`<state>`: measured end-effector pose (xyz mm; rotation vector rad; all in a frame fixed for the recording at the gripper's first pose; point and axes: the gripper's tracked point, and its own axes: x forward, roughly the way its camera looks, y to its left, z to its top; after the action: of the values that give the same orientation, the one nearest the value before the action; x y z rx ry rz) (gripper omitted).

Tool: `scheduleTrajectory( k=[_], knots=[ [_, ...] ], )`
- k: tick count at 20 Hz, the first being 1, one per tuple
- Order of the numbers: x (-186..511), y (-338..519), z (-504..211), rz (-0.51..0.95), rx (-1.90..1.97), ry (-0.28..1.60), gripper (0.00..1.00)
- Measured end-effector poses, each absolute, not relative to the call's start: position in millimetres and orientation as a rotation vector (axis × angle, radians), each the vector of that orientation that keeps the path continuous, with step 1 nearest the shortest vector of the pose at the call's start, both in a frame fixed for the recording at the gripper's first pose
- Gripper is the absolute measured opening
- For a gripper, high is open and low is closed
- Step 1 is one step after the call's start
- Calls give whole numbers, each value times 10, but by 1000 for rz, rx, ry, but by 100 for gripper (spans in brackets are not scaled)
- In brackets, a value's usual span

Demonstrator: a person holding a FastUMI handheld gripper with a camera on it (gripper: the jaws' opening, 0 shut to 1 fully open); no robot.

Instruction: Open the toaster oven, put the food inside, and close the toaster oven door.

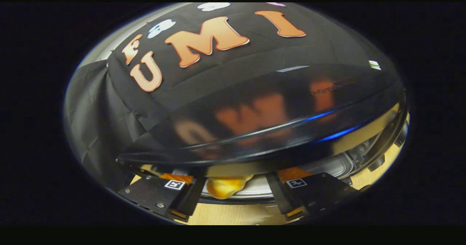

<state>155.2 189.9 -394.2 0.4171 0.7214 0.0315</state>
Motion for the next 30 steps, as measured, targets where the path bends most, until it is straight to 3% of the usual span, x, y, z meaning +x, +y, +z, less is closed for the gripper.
scheduleTrajectory(
  k=[8, 20, 25, 30],
  knots=[
    [922, 1592, -3614, 41, 352, 669, 95],
    [-752, 868, -3542, 107, 234, 733, 95],
    [-1260, 1091, -3766, 200, 247, 857, 95],
    [-1223, 1367, -3967, 260, 319, 920, 95]
  ],
)
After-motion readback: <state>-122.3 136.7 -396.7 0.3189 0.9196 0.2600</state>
